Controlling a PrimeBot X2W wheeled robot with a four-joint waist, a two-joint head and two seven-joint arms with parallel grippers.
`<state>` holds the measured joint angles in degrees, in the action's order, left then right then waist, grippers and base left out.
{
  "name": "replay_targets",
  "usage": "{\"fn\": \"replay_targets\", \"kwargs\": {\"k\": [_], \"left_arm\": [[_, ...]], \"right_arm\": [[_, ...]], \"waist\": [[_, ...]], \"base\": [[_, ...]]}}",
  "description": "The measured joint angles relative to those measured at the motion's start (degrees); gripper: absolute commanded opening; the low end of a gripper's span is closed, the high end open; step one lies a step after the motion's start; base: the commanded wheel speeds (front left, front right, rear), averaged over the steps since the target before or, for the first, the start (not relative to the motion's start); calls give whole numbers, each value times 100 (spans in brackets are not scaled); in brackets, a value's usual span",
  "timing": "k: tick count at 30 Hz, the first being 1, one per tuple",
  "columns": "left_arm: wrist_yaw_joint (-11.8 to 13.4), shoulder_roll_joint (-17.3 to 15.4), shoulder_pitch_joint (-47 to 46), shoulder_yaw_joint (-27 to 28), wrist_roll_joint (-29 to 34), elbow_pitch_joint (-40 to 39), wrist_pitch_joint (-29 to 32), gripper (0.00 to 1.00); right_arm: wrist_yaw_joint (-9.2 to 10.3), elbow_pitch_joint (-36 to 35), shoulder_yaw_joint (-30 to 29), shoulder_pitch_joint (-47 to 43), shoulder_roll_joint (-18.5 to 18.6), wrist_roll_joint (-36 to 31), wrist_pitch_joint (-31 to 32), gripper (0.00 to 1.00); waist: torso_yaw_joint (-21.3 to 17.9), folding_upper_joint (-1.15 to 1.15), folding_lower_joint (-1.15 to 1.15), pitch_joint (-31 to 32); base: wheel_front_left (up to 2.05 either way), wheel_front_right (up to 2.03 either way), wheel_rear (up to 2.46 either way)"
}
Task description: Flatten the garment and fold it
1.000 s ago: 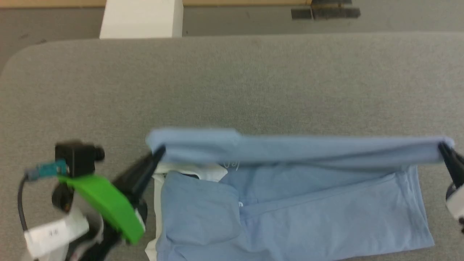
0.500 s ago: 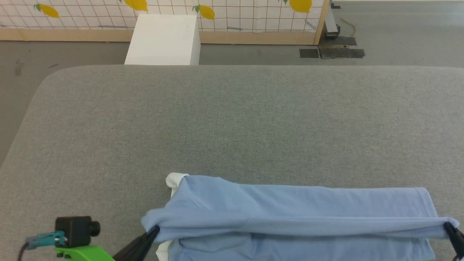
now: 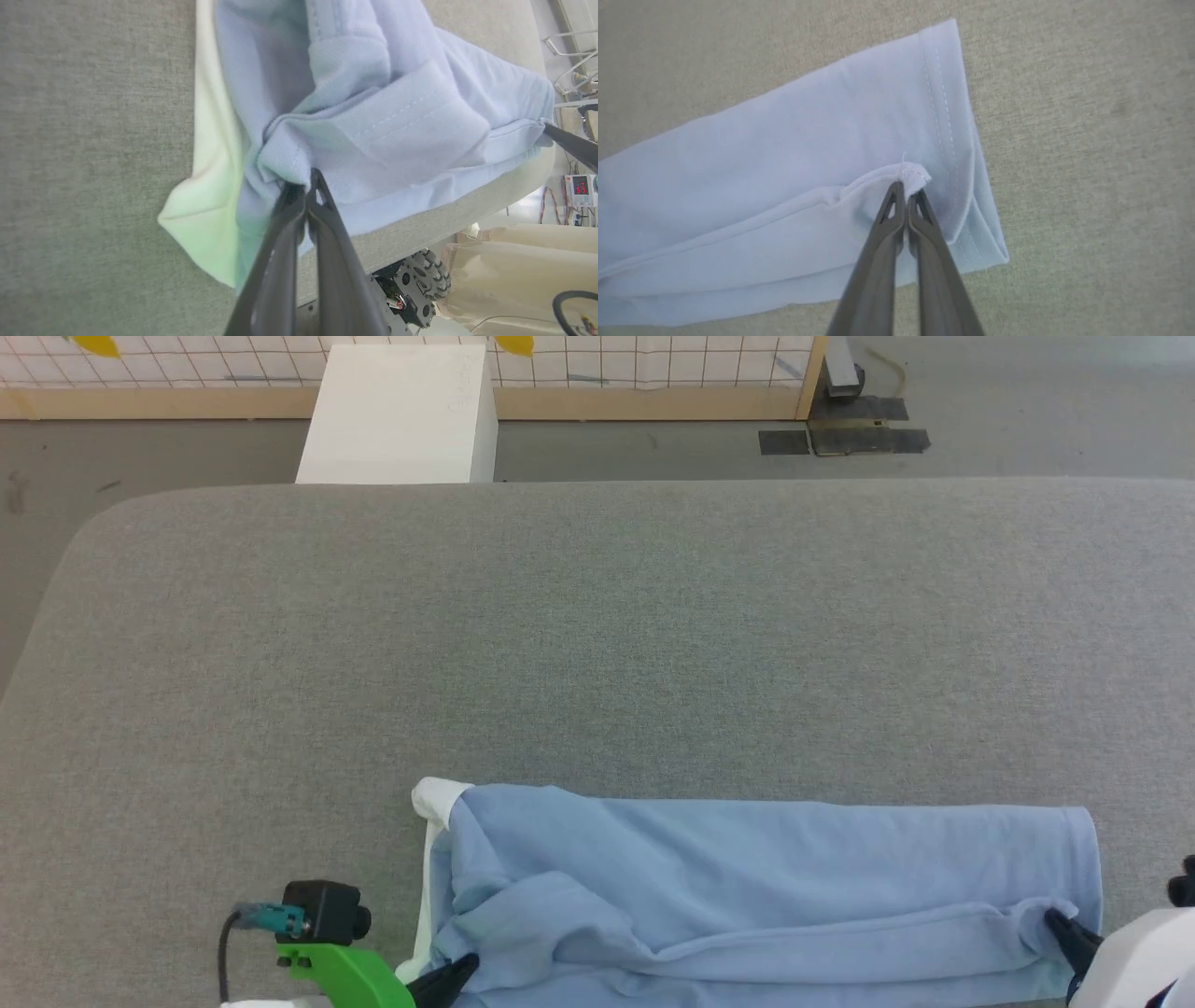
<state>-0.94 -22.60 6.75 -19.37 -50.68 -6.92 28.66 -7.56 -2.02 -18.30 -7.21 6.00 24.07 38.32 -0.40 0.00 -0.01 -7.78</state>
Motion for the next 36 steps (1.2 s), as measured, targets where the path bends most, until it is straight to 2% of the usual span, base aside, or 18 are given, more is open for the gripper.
{"fn": "replay_targets", "kwargs": {"k": [1, 2, 3, 4, 5, 6, 7, 8, 13, 18, 19, 22, 25, 29, 30, 31, 36], "left_arm": [[0, 9, -57, -24, 46, 130, -1, 0], [0, 27, -107, -38, 87, 238, -5, 2], [0, 48, -138, -46, 102, 307, -11, 17], [1, 75, -169, -54, 136, 376, -30, 33], [8, 98, -198, -53, 177, 430, -69, 45], [10, 113, -221, -44, 197, 457, -112, 60], [11, 122, -247, -37, 201, 472, -141, 93], [20, 133, -268, -26, 201, 466, -179, 100], [70, 182, -264, 191, 185, 35, -453, 100], [301, 238, 44, 659, 146, -998, -987, 100], [391, 282, 209, 880, 213, -1327, -1348, 100], [611, 376, 271, 1285, 714, -1625, -2208, 100], [751, 694, 269, 1516, 1098, -1677, -3150, 100], [842, 764, 324, 1635, 1781, -1419, -4006, 100], [867, 761, 359, 1656, 1992, -1330, -4133, 100], [907, 829, 449, 1627, 2472, -1141, -4294, 100], [795, 1048, 505, 1511, 2666, -1004, -4314, 100]], "right_arm": [[0, 92, 27, 25, 15, -31, 0, 0], [0, 185, 36, 46, 20, -55, 0, 5], [0, 259, 30, 62, 19, -65, 0, 32], [0, 320, 30, 74, 21, -89, -4, 72], [0, 352, 25, 87, 24, -104, -51, 100], [0, 371, 13, 115, 23, -124, -110, 100], [0, 387, 4, 159, 29, -141, -161, 100], [0, 377, 8, 199, 38, -136, -192, 100], [0, -132, -145, 237, 82, 124, -238, 100], [0, -1177, -579, -30, 64, 386, -202, 100], [0, -1484, -679, -149, 32, 376, -207, 100], [0, -1748, -709, -243, -15, 297, -339, 100], [0, -1773, -632, -245, -55, 133, -542, 100], [0, -1615, -457, -245, -56, -56, -721, 100], [0, -1526, -407, -244, -46, -112, -744, 100], [0, -1194, -360, -247, -25, -229, -783, 100], [0, -621, -346, -250, 103, -297, -791, 100]], "waist": [[1, 0, 0, -2], [4, 0, 0, -2], [6, 0, 0, -3], [9, 0, 0, -9], [11, 0, 0, -25], [11, 0, 0, -43], [9, 0, 0, -70], [6, 0, 0, -98], [3, 0, 0, -204], [7, 0, 0, -187], [5, 0, 0, -164], [-6, 0, 0, -128], [-14, 0, 0, -99], [-17, 0, 0, -64], [-14, 0, 0, -55], [26, 0, 0, -33], [167, 0, 0, -27]], "base": [[0, 0, 0], [0, 0, 0], [0, 0, 0], [0, 0, 0], [0, 0, 0], [0, 0, 0], [0, 0, 0], [0, 0, 0], [0, 0, 0], [0, 0, 0], [0, 0, 0], [0, 0, 0], [0, 0, 0], [0, 0, 0], [0, 0, 0], [0, 0, 0], [0, 0, 0]]}}
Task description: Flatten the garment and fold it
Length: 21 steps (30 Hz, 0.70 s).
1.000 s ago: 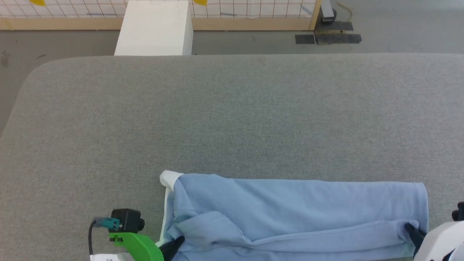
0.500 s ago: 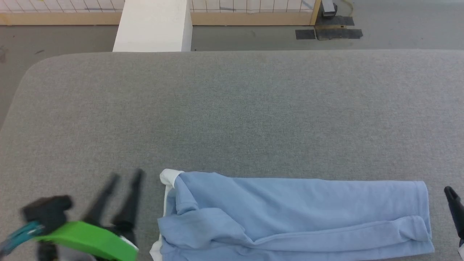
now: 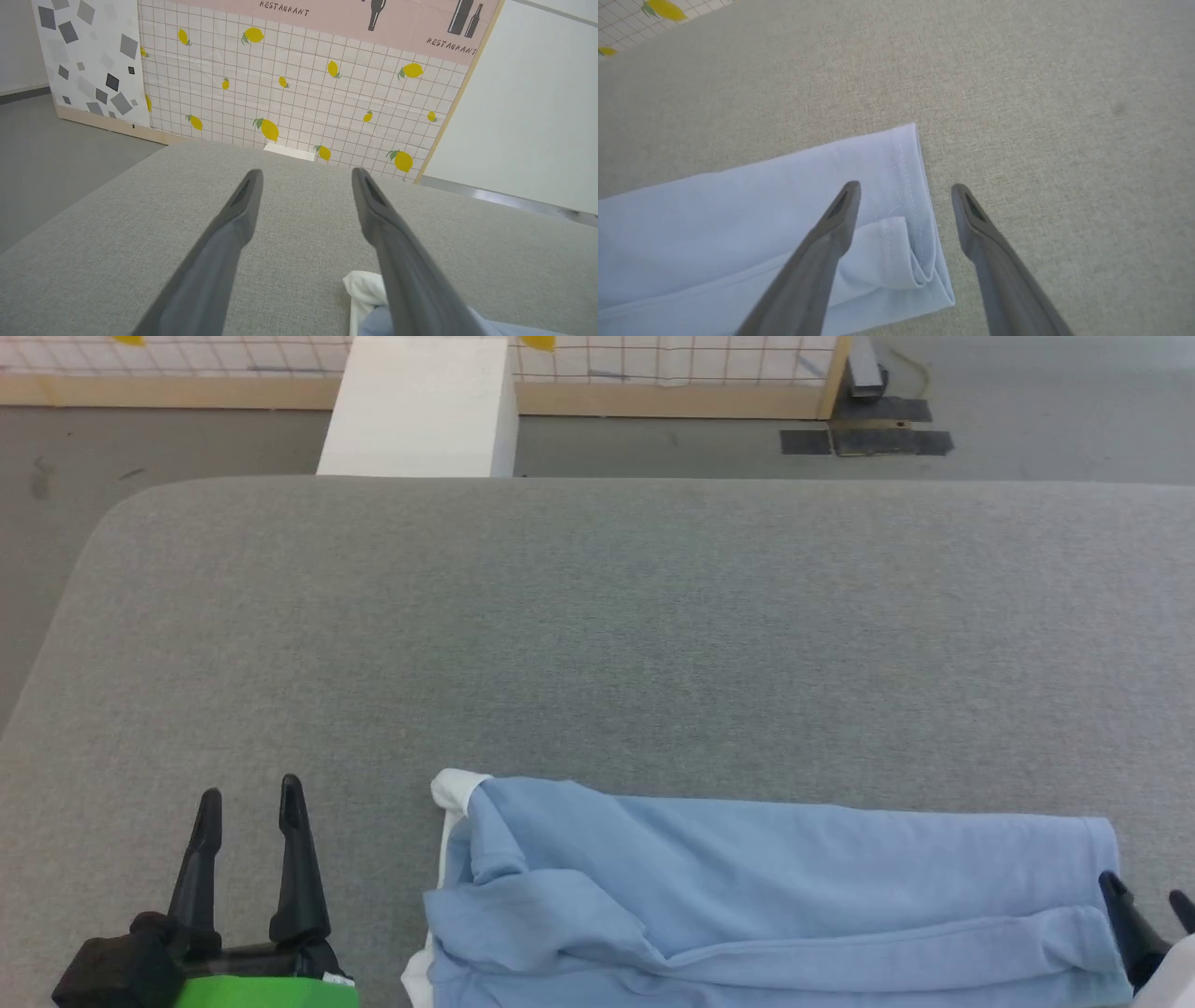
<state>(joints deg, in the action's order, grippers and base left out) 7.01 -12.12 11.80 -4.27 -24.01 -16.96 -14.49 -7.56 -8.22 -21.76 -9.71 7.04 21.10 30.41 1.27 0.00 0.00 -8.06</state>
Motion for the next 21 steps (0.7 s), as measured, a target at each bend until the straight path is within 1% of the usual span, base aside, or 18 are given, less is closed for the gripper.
{"fn": "replay_targets", "kwargs": {"k": [7, 11, 17, 18, 19, 20, 21], "left_arm": [[-194, 9, -69, -16, 126, 15, -8, 100], [-242, 5, -164, -48, 144, -12, -8, 100], [-252, -10, -218, -122, 151, -63, 25, 100], [-252, -10, -241, -130, 149, -76, 29, 100], [-252, -11, -260, -137, 149, -94, 30, 100], [-252, -11, -277, -147, 147, -109, 38, 100], [-252, -10, -289, -156, 133, -118, 63, 100]], "right_arm": [[0, 638, 33, 50, 141, -12, 41, 100], [0, 985, 93, 191, 212, -33, 30, 100], [-1, 1291, 152, 343, 311, 36, 52, 100], [0, 1305, 165, 367, 309, 85, 96, 49], [0, 1311, 151, 392, 305, 146, 144, 42], [-1, 1311, 140, 407, 303, 186, 186, 0], [-1, 1296, 166, 410, 321, 226, 267, 0]], "waist": [[169, 0, 0, -124], [229, 0, 0, -216], [250, 0, 0, -316], [248, 0, 0, -330], [243, 0, 0, -345], [237, 0, 0, -359], [230, 0, 0, -371]], "base": [[0, 0, 0], [0, 0, 0], [0, 0, 0], [0, 0, 0], [0, 0, 0], [0, 0, 0], [0, 0, 0]]}}
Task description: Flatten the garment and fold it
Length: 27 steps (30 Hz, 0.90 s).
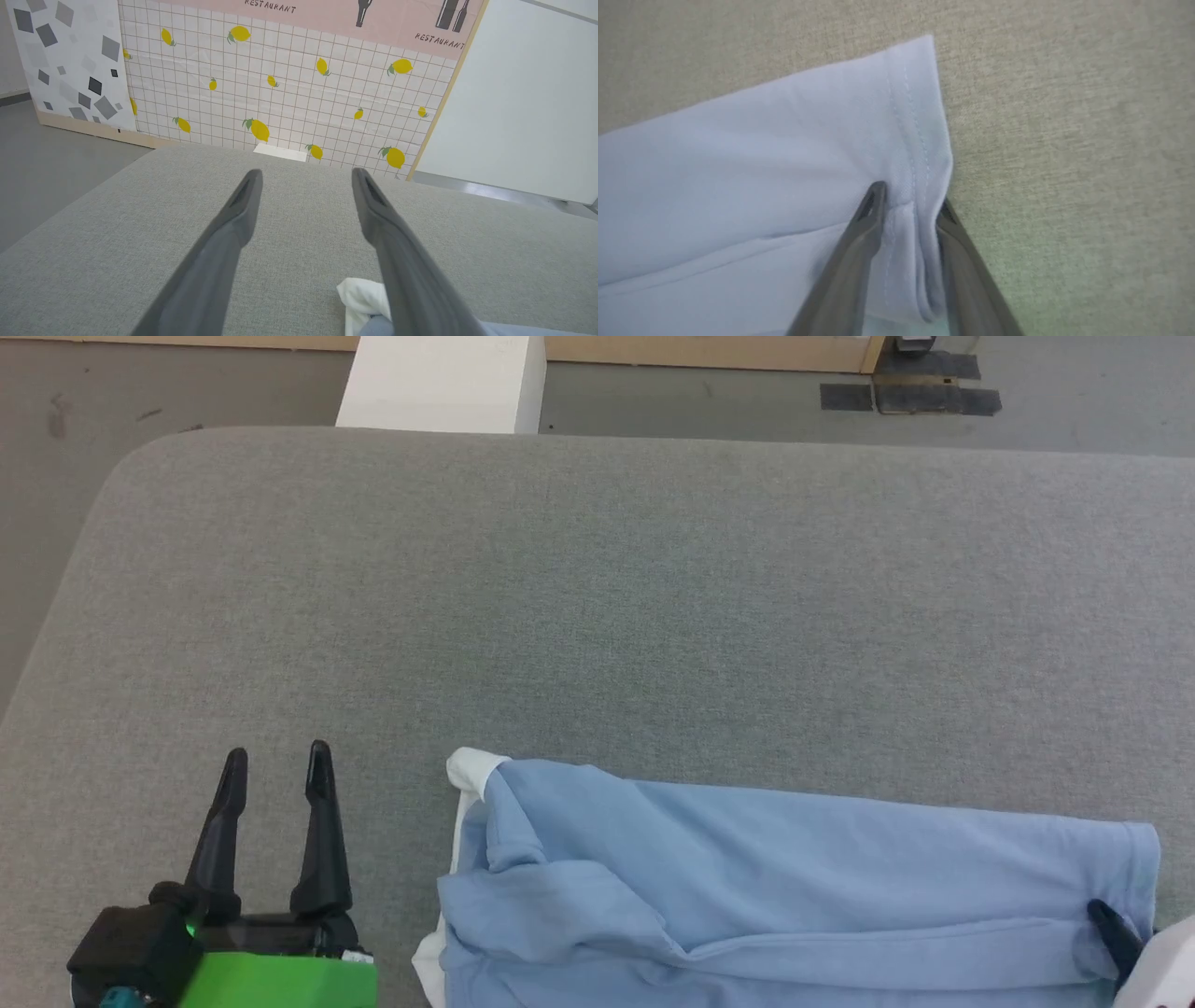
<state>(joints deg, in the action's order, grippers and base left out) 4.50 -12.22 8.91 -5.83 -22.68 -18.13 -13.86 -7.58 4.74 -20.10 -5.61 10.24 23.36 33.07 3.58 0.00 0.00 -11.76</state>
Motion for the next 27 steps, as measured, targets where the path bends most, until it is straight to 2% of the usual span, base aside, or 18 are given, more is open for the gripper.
{"fn": "replay_targets", "kwargs": {"k": [9, 23, 27], "left_arm": [[-18, 3, -79, -35, -55, -2, 19, 100], [-22, -80, -92, -92, -37, 54, 118, 100], [-14, -101, -92, -115, 3, 55, 123, 100]], "right_arm": [[-3, -165, -155, 138, 38, 19, -13, 0], [-3, 108, -1480, 528, 920, -558, -13, 0], [-1, -58, -1435, 552, 875, -492, -30, 0]], "waist": [[-92, 0, 0, -33], [-17, 0, 0, 71], [27, 0, 0, 128]], "base": [[0, 0, 0], [0, 0, 0], [0, 0, 0]]}}
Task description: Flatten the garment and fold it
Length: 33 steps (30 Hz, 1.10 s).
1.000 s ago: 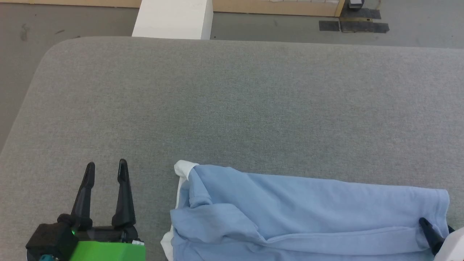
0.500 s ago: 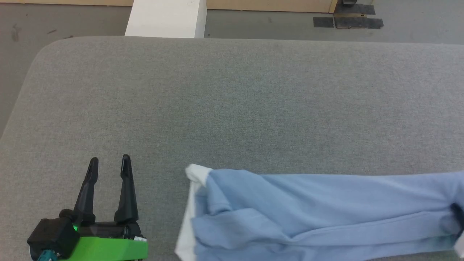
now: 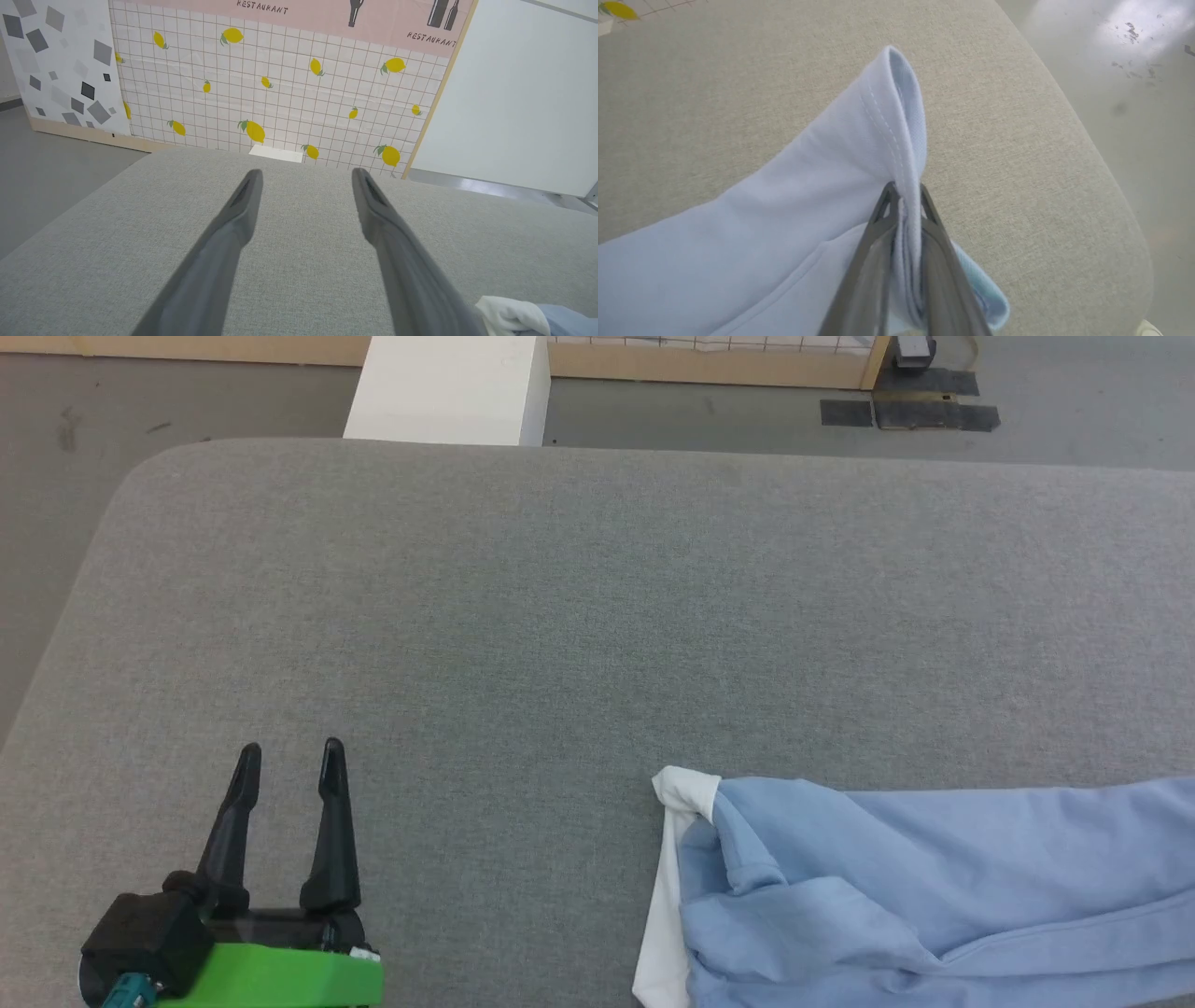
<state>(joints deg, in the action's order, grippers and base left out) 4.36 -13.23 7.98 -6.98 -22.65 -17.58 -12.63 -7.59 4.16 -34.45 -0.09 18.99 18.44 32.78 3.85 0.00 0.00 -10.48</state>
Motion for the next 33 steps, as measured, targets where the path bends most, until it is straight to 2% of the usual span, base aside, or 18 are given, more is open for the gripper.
{"fn": "replay_targets", "kwargs": {"k": [5, 11, 18, 23, 28, 33], "left_arm": [[26, -1, 2, -68, 9, 15, 4, 100], [26, 8, 13, -120, 5, 65, 20, 100], [25, 29, 15, -166, -11, 174, 15, 100], [14, 42, 14, -220, -59, 243, -3, 100], [-40, 58, 7, -305, -73, 301, -4, 100], [-74, 100, -2, -359, -108, 383, -7, 100]], "right_arm": [[1, -648, 672, 8, -421, 408, 187, 0], [2, -1785, 2003, -215, -859, 982, 876, 0], [2, -2415, 3349, -277, -895, 1141, 1441, 0], [2, -2264, 4286, 18, -896, 1185, 1614, 0], [2, -1641, 5102, 394, -787, 1067, 1617, 0], [2, -878, 5490, 648, -700, 894, 1585, 0]], "waist": [[23, 0, 0, 72], [53, 0, 0, 228], [99, 0, 0, 336], [157, 0, 0, 414], [331, 0, 0, 469], [547, 0, 0, 487]], "base": [[0, 0, 0], [0, 0, 0], [0, 0, 0], [0, 0, 0], [0, 0, 0], [0, 0, 0]]}}
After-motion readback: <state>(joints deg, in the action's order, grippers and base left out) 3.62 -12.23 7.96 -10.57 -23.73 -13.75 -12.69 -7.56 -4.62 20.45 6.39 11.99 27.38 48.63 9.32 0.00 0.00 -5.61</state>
